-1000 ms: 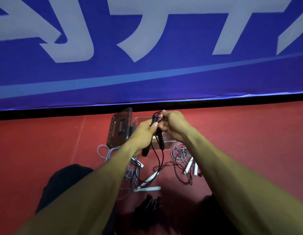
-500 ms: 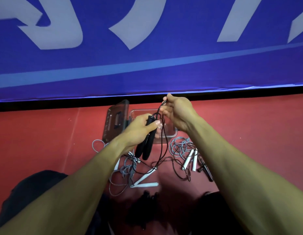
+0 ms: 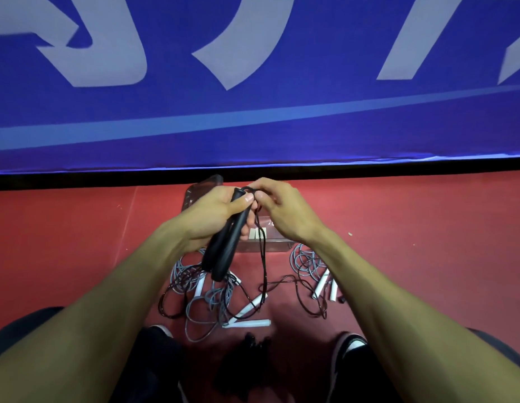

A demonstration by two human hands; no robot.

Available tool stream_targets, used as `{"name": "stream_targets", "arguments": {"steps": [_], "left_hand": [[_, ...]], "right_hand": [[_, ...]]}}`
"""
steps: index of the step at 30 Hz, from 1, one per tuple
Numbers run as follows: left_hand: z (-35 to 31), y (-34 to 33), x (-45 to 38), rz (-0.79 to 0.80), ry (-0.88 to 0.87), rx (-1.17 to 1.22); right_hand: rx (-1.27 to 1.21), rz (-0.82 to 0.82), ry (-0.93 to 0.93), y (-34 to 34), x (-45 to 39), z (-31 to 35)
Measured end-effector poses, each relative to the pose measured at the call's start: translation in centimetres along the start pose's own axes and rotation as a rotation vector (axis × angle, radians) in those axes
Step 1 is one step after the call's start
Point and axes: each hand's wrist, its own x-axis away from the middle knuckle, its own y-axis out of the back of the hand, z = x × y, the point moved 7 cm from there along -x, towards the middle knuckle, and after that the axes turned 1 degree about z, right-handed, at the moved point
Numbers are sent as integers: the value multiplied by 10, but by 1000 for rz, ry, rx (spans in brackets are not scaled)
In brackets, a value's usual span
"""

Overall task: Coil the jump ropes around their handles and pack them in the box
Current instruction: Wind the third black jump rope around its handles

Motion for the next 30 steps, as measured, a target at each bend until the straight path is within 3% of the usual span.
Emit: {"name": "stream_targets", "arguments": {"steps": [11, 21, 30], "left_hand": [[-3, 10, 10, 21, 33, 2], [-2, -1, 8, -35, 31, 193], [-17, -3, 1, -46, -109, -55]], "right_hand": [[17, -102, 11, 8, -4, 12], [103, -204, -2, 25, 3, 8], [54, -228, -7, 29, -6, 8]]}}
